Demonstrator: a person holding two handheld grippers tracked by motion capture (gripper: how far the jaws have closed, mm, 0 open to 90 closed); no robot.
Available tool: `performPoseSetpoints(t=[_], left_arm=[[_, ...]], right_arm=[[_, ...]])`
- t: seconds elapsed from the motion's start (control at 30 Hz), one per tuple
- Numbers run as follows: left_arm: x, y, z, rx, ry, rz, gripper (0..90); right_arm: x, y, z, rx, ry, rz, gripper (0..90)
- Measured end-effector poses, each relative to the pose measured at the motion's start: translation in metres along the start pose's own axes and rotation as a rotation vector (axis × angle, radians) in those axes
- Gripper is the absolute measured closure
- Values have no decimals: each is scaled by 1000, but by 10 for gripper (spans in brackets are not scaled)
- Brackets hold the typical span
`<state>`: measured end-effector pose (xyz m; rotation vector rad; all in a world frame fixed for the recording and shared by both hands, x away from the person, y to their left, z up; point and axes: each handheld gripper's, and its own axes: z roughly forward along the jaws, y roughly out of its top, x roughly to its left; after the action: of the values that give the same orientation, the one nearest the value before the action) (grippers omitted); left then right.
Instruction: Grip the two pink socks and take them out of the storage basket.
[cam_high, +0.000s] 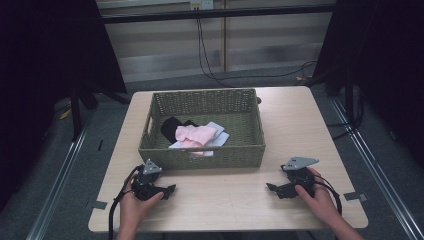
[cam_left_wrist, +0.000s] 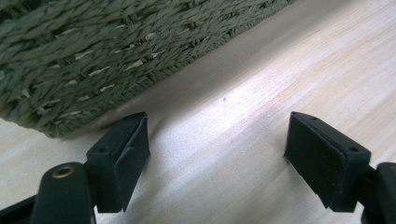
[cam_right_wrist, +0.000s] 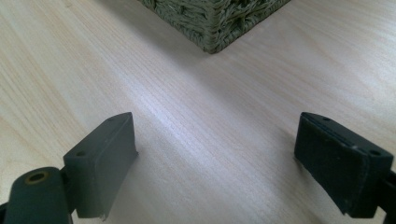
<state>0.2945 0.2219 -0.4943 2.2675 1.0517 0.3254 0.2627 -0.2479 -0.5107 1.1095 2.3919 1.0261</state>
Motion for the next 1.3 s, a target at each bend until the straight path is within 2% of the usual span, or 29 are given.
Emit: performPoseSetpoints(t=[0.07, 0.13, 0.27, 0.3, 0.33, 0.4, 0.43, 0.47, 0.5, 0.53, 0.67, 0.77, 0.87, 0.97, 1.23, 1.3], left_arm=[[0, 1, -1, 13, -6, -4, 238], [-2, 4, -2, 27, -26, -28, 242], [-6, 13, -9, 25, -39, -15, 257], [-7, 16, -12, 22, -54, -18, 257], [-9, 24, -19, 37, -72, -1, 258], [-11, 30, -23, 55, -98, -1, 257], [-11, 30, -23, 55, -98, -1, 257], [-12, 36, -26, 82, -128, 4, 255], [-12, 36, -26, 82, -128, 4, 254], [-11, 43, -30, 108, -158, 10, 253], [-8, 56, -39, 112, -196, -5, 252], [-8, 62, -44, 115, -203, 9, 257], [-9, 75, -51, 104, -215, 10, 288], [-10, 83, -54, 121, -237, 23, 288], [-10, 98, -62, 144, -244, 29, 282], [-9, 103, -67, 138, -268, 20, 281]], right_arm=[[0, 0, 0, 0, 0, 0, 124], [0, 0, 0, 2, 0, 3, 124], [0, 0, 0, 2, -1, 2, 124], [0, 0, 0, 2, -1, 2, 124], [0, 0, 0, 2, -1, 3, 123], [0, 0, 0, 2, 0, 3, 124], [0, 0, 0, 2, 0, 3, 124], [0, 0, 0, 2, -1, 2, 123], [0, 0, 0, 2, -1, 2, 123], [0, 0, 0, 1, -1, 2, 123], [0, 0, 0, 1, -1, 2, 124], [0, 0, 0, 2, -1, 2, 124], [1, 0, 0, -1, 3, 1, 124], [1, 0, 0, -2, 4, 0, 124], [1, 0, 0, -2, 4, 0, 123], [1, 0, 0, -2, 4, 0, 124]])
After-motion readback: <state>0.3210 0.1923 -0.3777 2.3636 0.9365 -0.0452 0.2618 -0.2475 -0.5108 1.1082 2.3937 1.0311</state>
